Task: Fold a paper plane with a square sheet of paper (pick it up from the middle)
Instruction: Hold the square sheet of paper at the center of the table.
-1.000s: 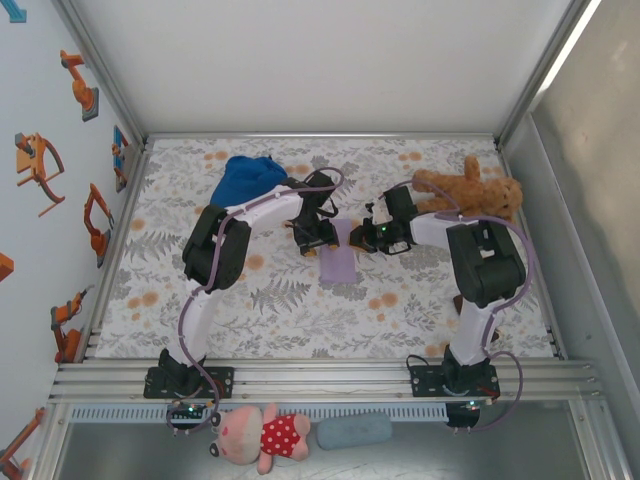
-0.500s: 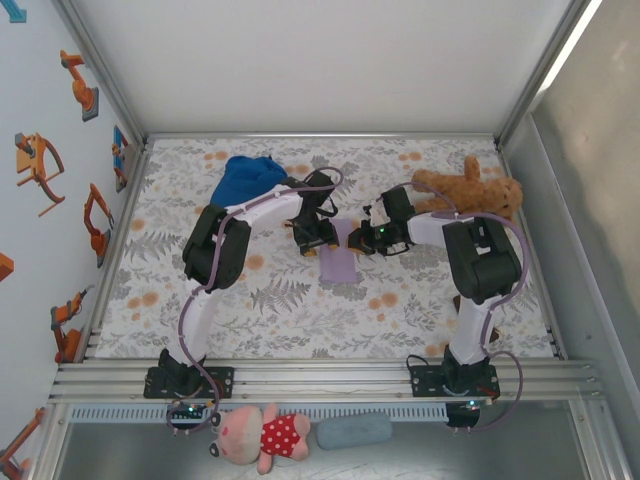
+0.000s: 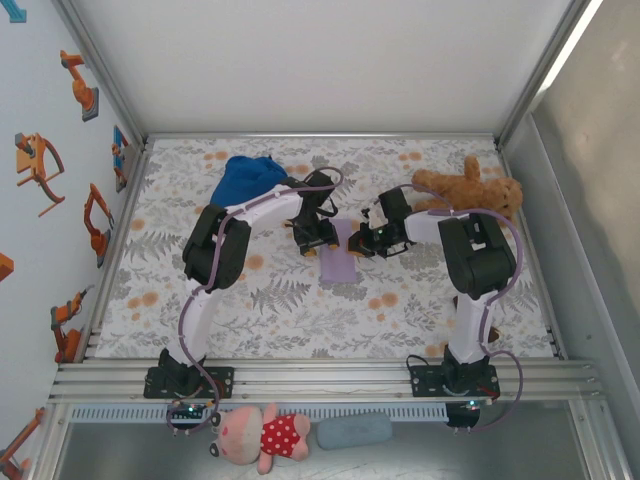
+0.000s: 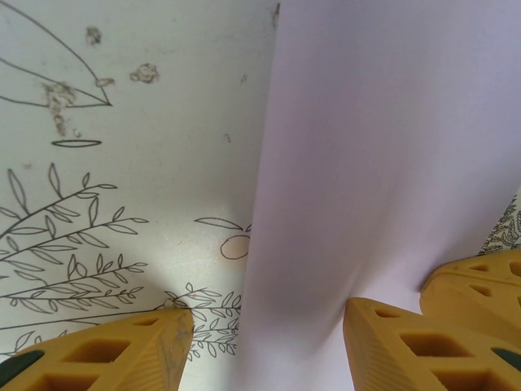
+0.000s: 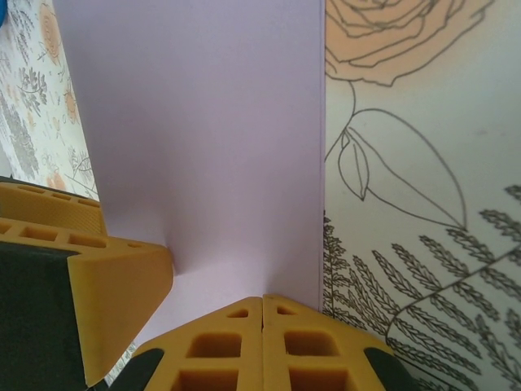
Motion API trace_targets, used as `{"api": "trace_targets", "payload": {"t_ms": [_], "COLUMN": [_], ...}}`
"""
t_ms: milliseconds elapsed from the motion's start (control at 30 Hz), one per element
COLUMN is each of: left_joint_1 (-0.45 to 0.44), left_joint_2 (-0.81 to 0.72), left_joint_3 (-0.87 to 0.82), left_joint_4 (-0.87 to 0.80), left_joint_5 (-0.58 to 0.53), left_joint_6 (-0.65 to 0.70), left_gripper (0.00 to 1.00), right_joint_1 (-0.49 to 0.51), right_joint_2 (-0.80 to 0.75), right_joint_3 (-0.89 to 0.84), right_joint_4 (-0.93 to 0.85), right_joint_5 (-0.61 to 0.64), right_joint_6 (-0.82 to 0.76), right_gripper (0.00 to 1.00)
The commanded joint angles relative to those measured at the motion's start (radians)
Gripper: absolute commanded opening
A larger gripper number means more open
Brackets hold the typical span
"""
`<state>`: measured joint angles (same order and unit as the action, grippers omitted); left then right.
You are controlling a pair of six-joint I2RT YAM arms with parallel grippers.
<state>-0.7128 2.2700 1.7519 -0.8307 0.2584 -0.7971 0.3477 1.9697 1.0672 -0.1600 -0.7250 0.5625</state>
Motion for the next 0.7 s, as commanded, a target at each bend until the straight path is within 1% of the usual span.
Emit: {"api": "trace_targets", "payload": {"t_ms": [0,100,267,400,500,567,667], "left_joint_1": [-0.022,-0.018,0.013,0.04,0.053,0.052,0.049], "left_joint_2": [0.16,0.097,-0.122,-0.284,-0.355,-0.368,-0.346], "left_joint_3": [-0.107,-0.106,-0.099,-0.161,-0.226,-0.26,-0.293], "left_joint_4": [0.045,0.053,0.076,0.168,0.27,0.34,0.424], "left_joint_5": [-0.02,-0.019,-0.084,-0.099,-0.023,0.057,0.152], "left_joint_6": [0.031,0.042,0.063,0.068,0.063,0.051,0.008], "left_gripper": [0.55,0.55,0.55,0.55,0.55,0.54,0.47], "right_joint_1": [0.006,0.006,0.005,0.004,0.005,0.005,0.004], "right_joint_2": [0.044,0.051,0.066,0.075,0.078,0.078,0.084], "right_joint_3": [0.011,0.008,-0.001,-0.002,-0.003,0.0,0.002], "right_joint_4": [-0.099,-0.133,-0.161,-0.166,-0.168,-0.173,-0.18], "right_joint_5": [0.102,0.139,0.182,0.198,0.205,0.21,0.213], "right_joint_6": [-0.041,-0.057,-0.077,-0.08,-0.082,-0.082,-0.08], "right_gripper": [0.03,0.03,0.02,0.02,0.02,0.02,0.01]}}
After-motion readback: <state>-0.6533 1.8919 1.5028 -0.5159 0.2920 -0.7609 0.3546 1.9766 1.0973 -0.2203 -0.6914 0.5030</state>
